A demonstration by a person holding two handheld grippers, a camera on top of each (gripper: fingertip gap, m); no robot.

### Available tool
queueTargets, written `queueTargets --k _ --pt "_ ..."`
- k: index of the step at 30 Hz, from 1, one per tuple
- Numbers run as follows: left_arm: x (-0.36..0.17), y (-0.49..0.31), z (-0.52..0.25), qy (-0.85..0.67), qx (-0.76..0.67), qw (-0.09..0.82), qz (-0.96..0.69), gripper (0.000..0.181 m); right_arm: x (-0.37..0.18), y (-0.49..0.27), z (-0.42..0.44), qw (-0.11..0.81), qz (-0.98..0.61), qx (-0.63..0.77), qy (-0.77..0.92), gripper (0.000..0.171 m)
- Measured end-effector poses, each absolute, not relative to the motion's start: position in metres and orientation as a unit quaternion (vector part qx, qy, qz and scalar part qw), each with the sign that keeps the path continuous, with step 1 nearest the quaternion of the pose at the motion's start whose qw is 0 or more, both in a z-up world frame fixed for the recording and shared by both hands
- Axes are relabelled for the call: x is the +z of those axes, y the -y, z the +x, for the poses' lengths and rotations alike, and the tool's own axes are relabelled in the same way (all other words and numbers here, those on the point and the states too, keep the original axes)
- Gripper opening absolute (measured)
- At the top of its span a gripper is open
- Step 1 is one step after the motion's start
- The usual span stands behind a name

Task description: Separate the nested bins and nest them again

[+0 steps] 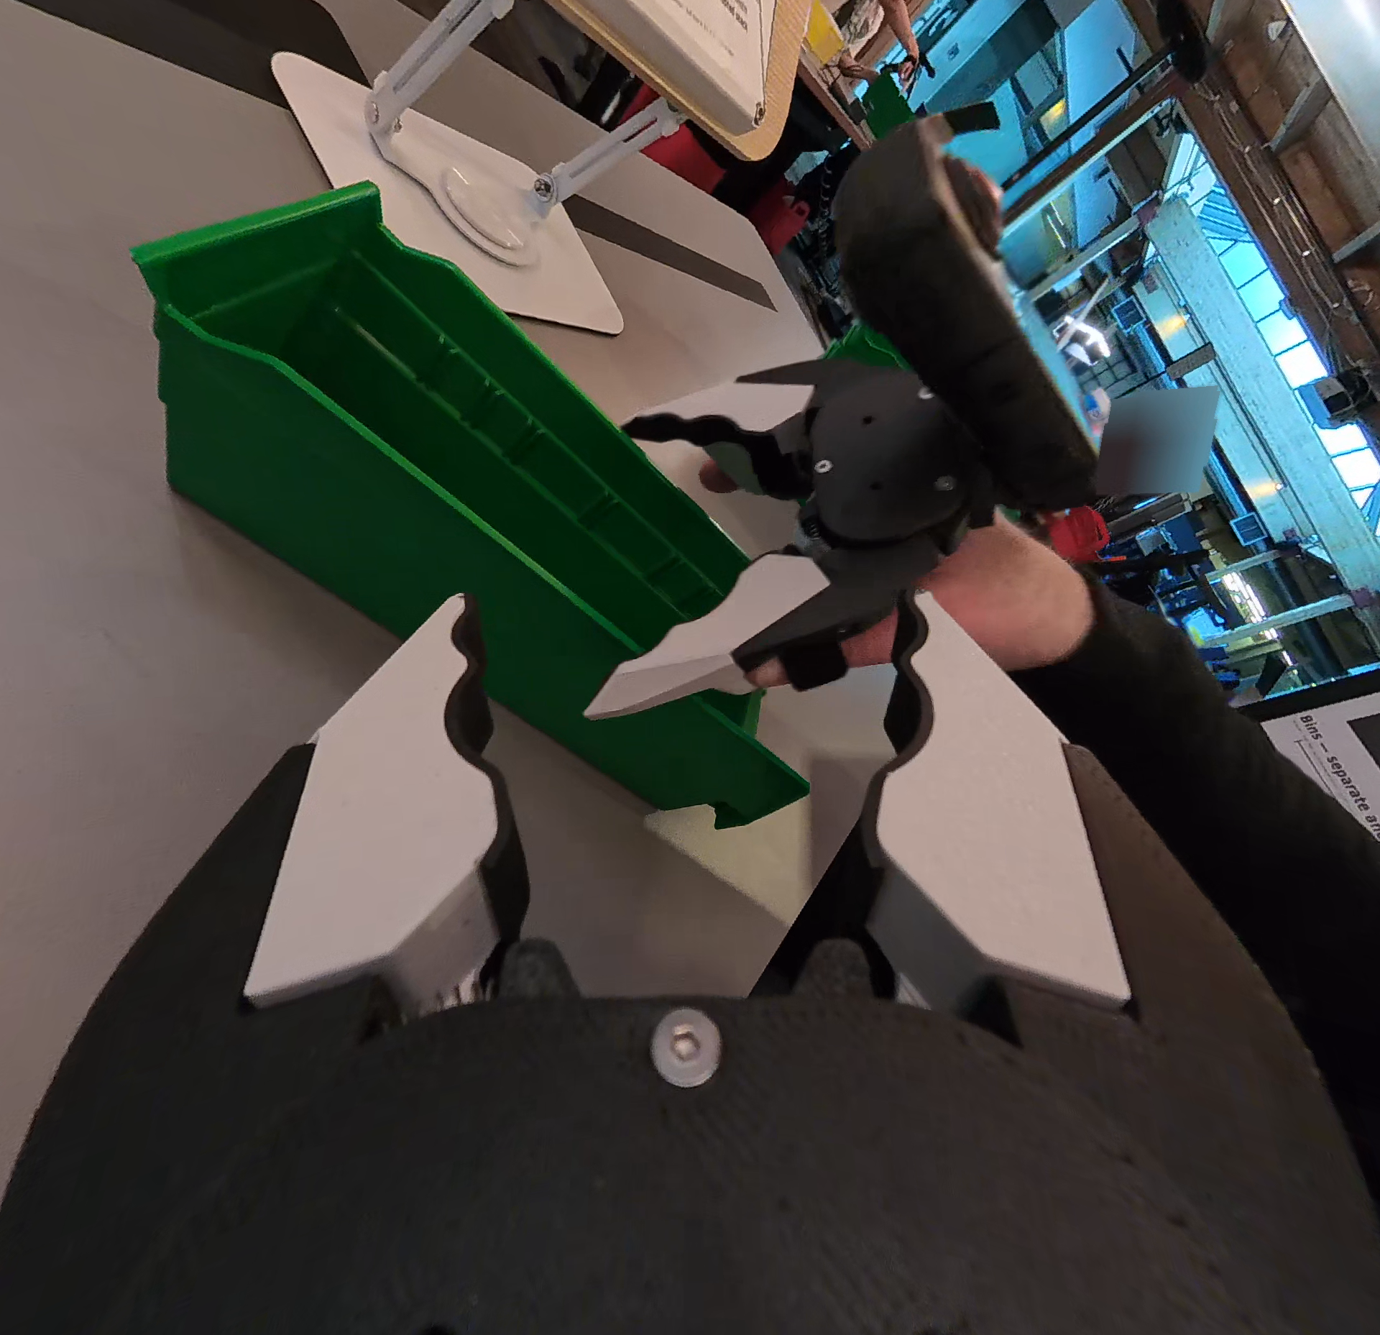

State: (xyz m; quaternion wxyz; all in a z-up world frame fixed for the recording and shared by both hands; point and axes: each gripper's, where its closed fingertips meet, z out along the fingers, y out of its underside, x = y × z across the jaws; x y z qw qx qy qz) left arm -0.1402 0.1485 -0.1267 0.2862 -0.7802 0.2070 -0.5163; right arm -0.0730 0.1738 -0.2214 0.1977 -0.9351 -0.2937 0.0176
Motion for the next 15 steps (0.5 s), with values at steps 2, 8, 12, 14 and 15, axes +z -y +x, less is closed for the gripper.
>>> queueTargets --k 2,8,12,14,15 --pt "-0.125 -0.148 -0.141 -0.209 -0.514 0.289 -0.78 0.107 -0.224 -0.175 -0.077 0.2 -0.938 0.036 0.282 0.132" --pt "-0.123 -0.149 -0.145 -0.207 -0.513 0.294 -0.779 0.106 -0.218 -0.175 -0.07 0.221 -0.932 0.039 0.284 0.112" --pt "-0.128 -0.15 -0.143 -0.213 -0.505 0.292 -0.784 0.106 -0.214 -0.174 -0.053 0.248 -0.928 0.026 0.276 0.109" --pt "-0.131 -0.149 -0.142 -0.218 -0.498 0.291 -0.787 0.106 -0.209 -0.171 -0.044 0.268 -0.925 0.019 0.27 0.108" --pt "-0.132 -0.149 -0.141 -0.22 -0.495 0.291 -0.788 0.106 -0.206 -0.17 -0.04 0.279 -0.921 0.013 0.271 0.108"
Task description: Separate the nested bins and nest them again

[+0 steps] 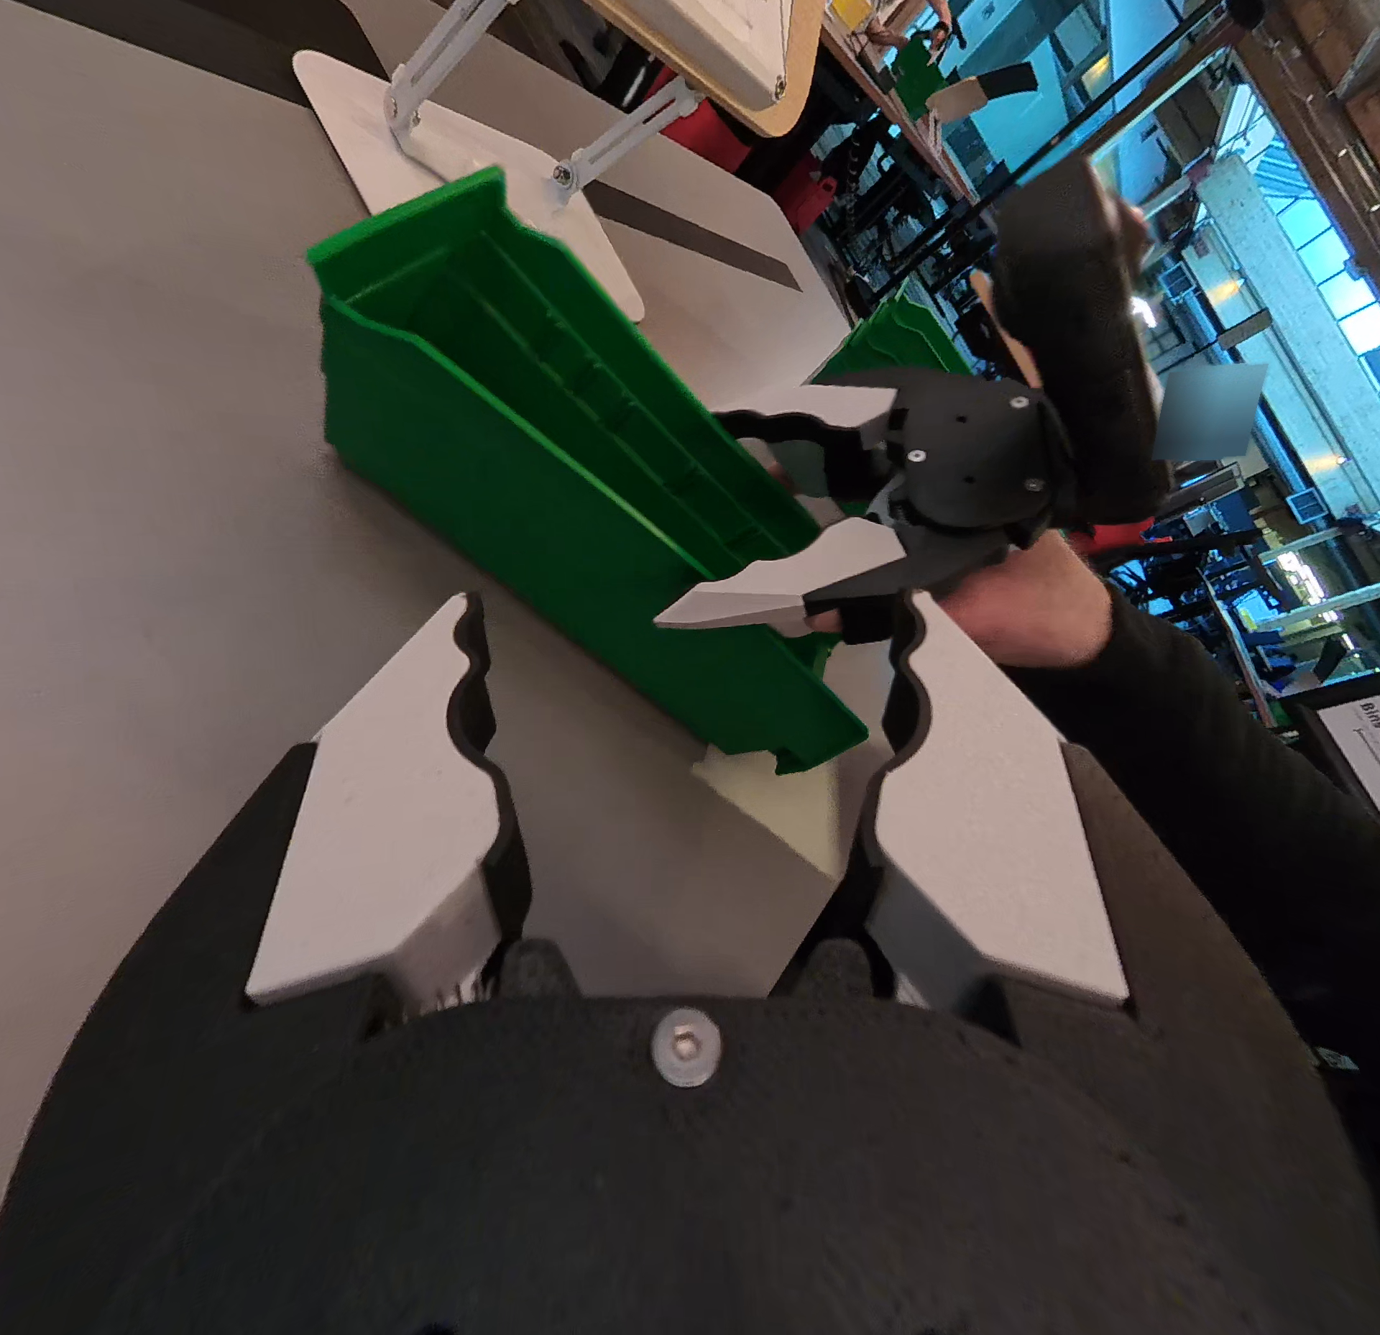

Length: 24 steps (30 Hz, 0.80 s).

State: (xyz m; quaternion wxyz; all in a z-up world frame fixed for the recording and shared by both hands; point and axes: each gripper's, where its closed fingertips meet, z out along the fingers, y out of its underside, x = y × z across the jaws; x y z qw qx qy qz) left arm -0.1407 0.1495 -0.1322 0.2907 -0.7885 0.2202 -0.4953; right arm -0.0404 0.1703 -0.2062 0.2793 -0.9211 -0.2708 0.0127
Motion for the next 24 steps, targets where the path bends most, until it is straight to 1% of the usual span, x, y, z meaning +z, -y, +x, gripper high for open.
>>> queueTargets --k 10,20,24 --pt "-0.142 -0.147 -0.133 -0.232 -0.481 0.282 -0.797 0.106 -0.168 -0.157 -0.012 0.341 -0.901 -0.002 0.268 0.107" --pt "-0.15 -0.144 -0.127 -0.241 -0.47 0.276 -0.803 0.107 -0.158 -0.151 0.007 0.351 -0.901 -0.001 0.256 0.107" --pt "-0.153 -0.144 -0.127 -0.242 -0.468 0.274 -0.805 0.107 -0.15 -0.144 0.021 0.348 -0.903 0.026 0.252 0.106"
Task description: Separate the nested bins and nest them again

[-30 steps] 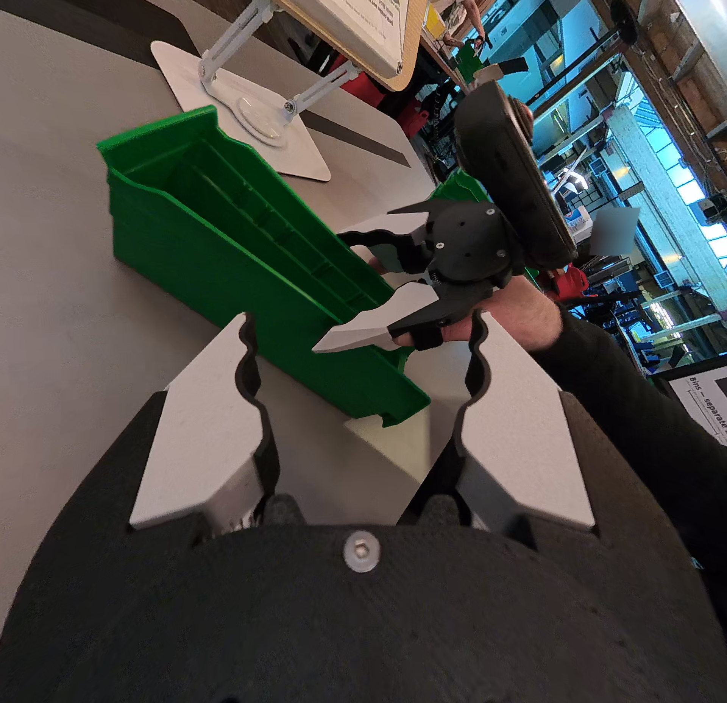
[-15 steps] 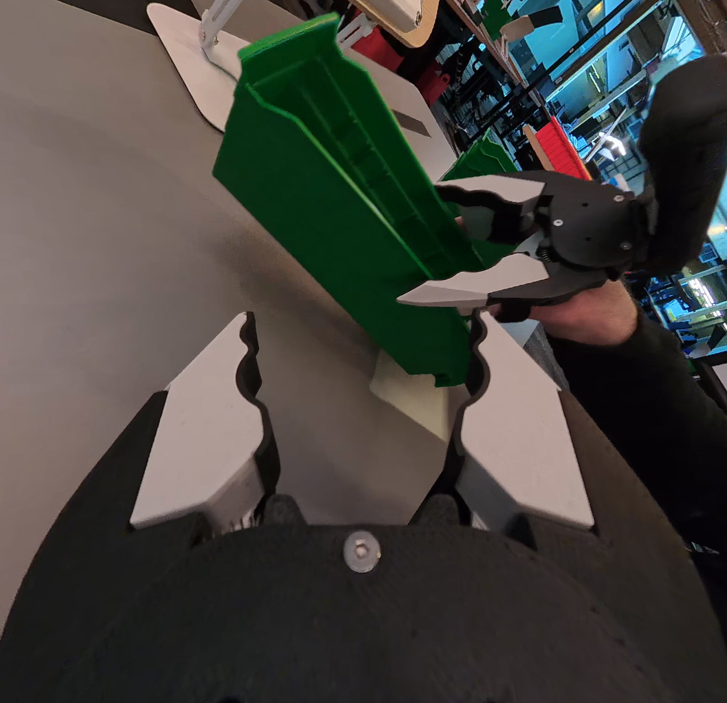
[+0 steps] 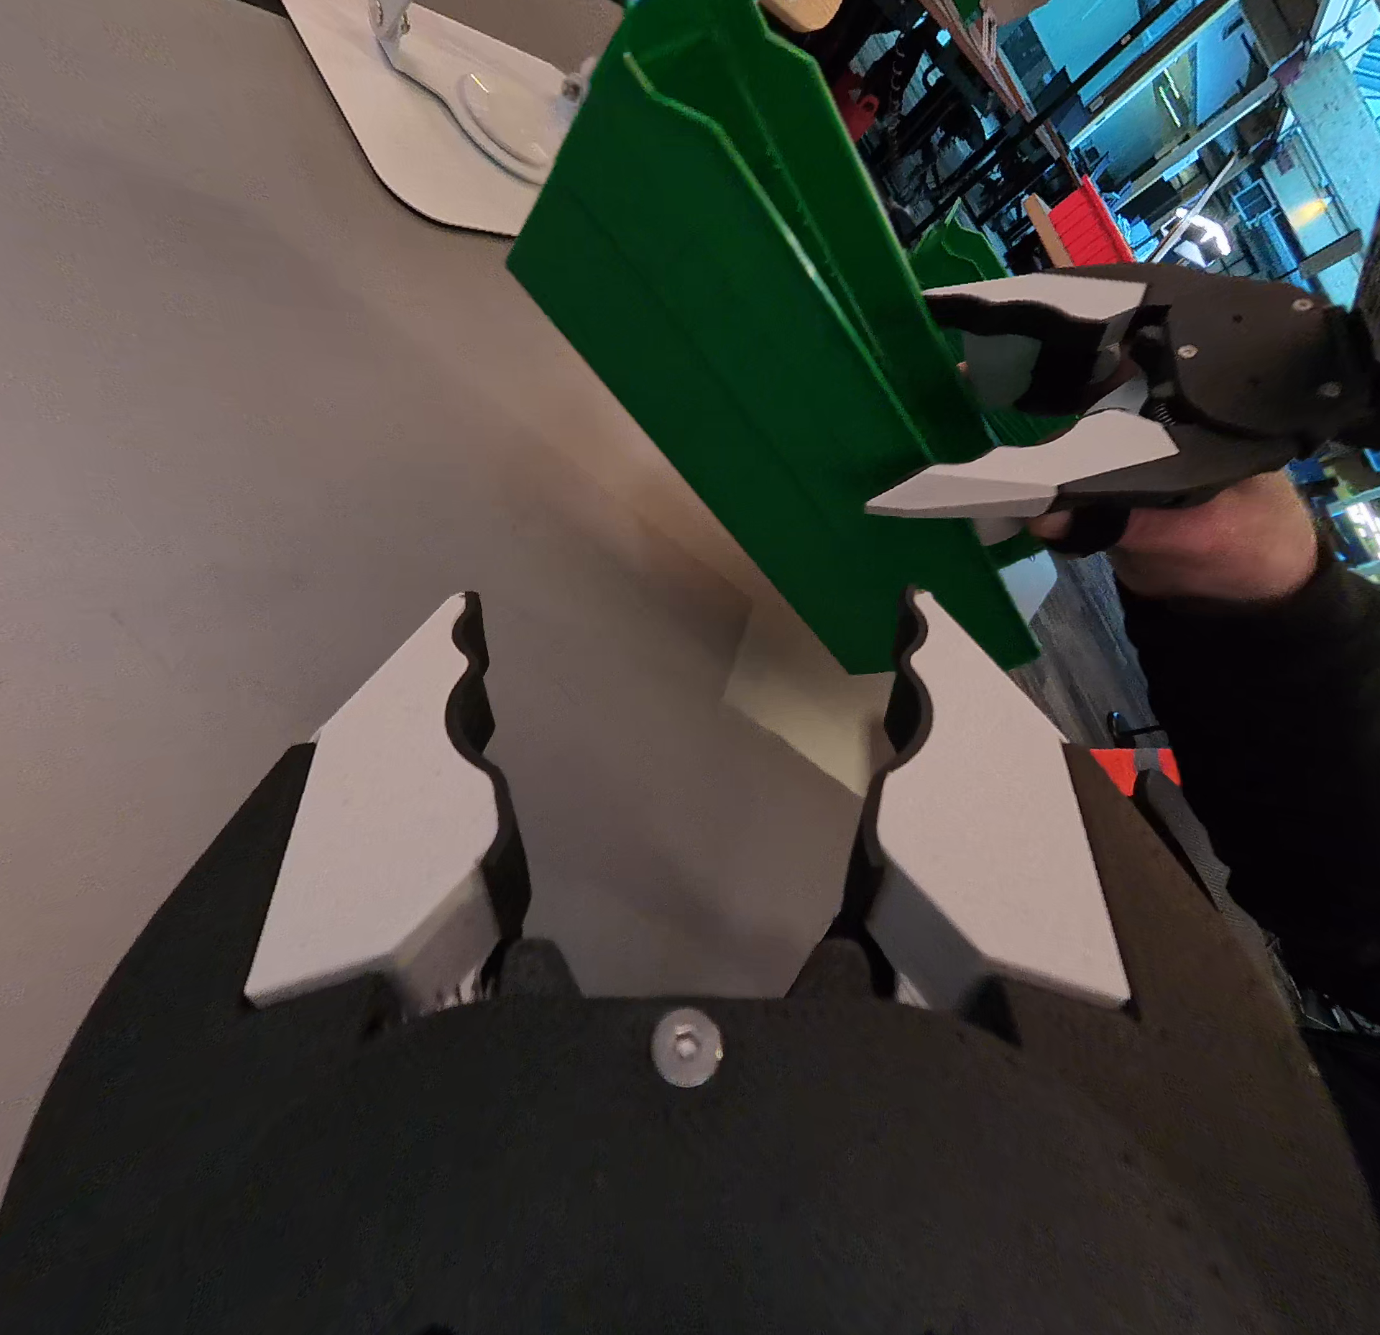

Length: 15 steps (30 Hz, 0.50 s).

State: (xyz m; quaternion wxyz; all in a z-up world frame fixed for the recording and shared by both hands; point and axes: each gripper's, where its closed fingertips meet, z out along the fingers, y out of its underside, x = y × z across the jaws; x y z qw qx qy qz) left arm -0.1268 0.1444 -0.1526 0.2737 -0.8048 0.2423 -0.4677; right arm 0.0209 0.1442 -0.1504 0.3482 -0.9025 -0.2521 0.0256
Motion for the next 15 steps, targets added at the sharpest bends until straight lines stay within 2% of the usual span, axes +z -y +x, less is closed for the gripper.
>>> queueTargets --k 6,15 --pt "-0.155 -0.144 -0.126 -0.243 -0.466 0.271 -0.806 0.107 -0.116 -0.127 0.076 0.347 -0.906 0.066 0.233 0.106" --pt "-0.162 -0.138 -0.117 -0.255 -0.463 0.26 -0.808 0.107 -0.027 -0.083 0.233 0.339 -0.917 0.026 0.208 0.107"
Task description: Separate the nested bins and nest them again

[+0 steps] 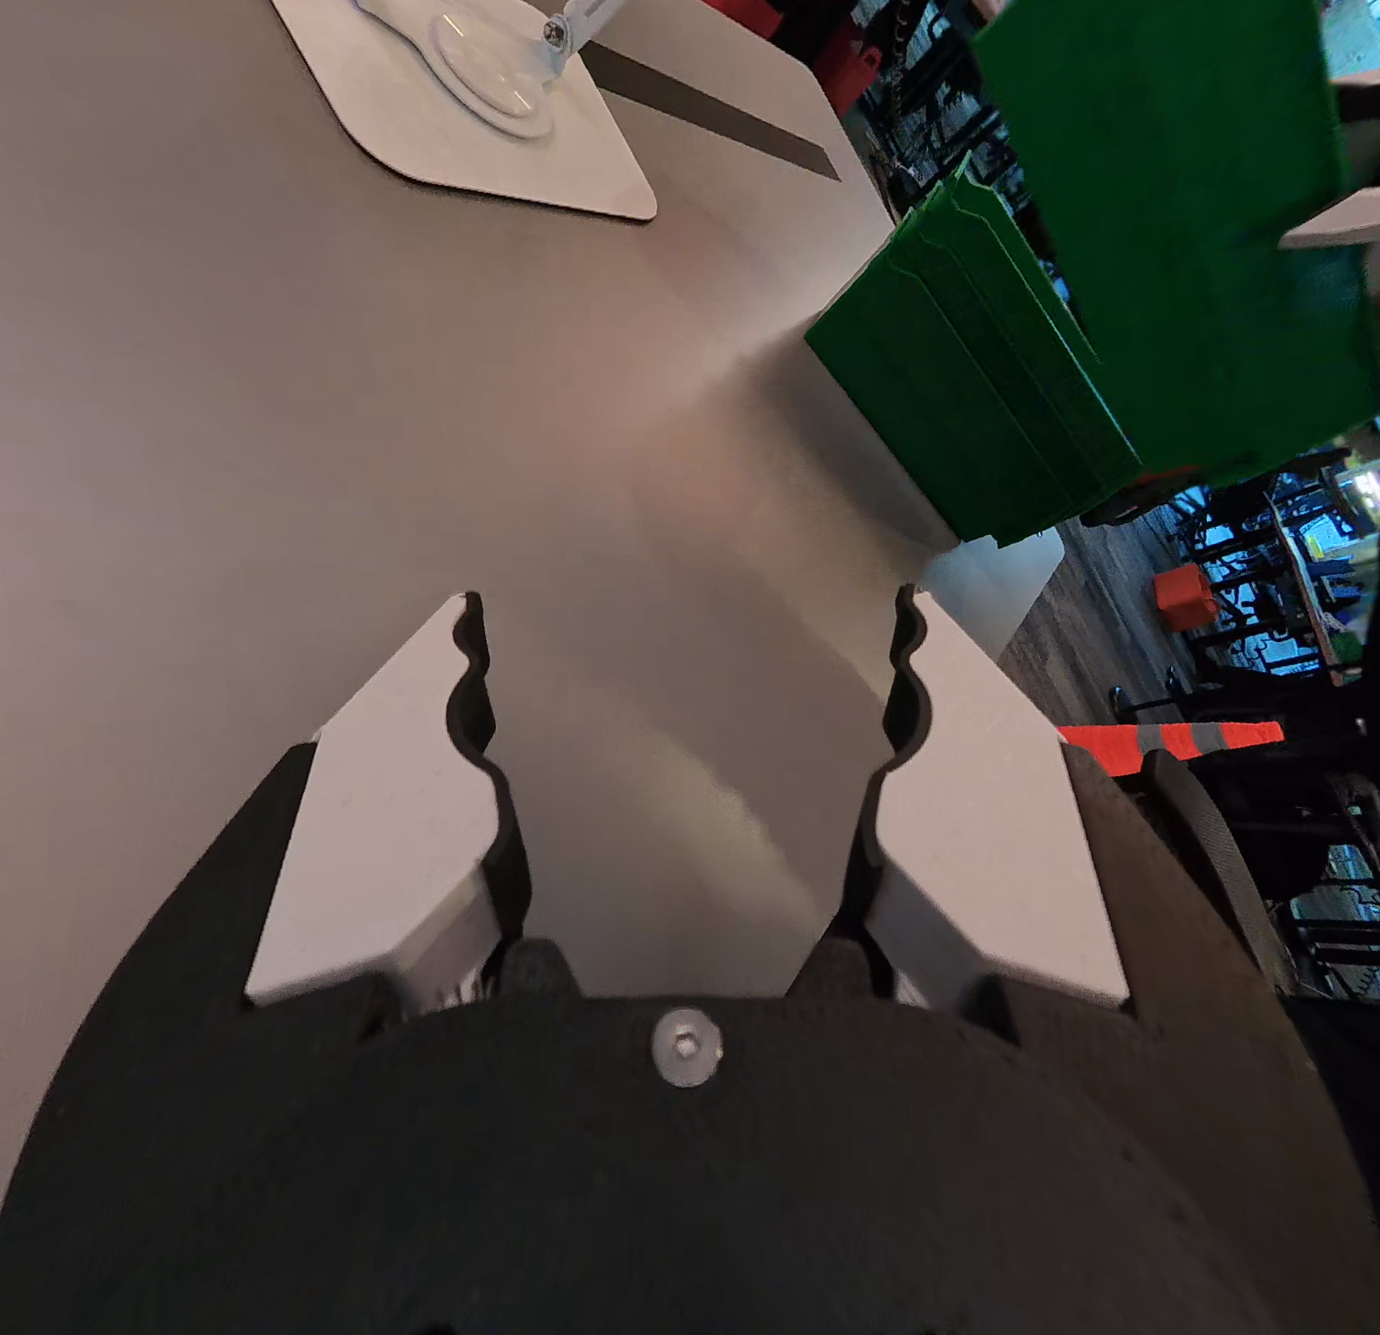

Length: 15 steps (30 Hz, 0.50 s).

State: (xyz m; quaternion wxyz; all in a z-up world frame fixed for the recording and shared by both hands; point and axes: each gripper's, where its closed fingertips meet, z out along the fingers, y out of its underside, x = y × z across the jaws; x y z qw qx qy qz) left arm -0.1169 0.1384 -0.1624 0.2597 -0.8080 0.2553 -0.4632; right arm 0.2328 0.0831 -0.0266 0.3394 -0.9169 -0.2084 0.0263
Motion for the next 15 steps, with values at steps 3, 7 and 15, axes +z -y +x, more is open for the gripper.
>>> queueTargets --k 3,7,15 --pt "-0.166 -0.135 -0.112 -0.261 -0.462 0.254 -0.809 0.106 -0.013 -0.066 0.293 0.32 -0.926 -0.012 0.2 0.107" --pt "-0.17 -0.13 -0.103 -0.272 -0.459 0.244 -0.81 0.106 -0.022 -0.046 0.35 0.283 -0.937 -0.043 0.197 0.108" --pt "-0.18 -0.121 -0.09 -0.293 -0.45 0.229 -0.812 0.106 -0.08 -0.039 0.368 0.245 -0.948 -0.031 0.198 0.11"
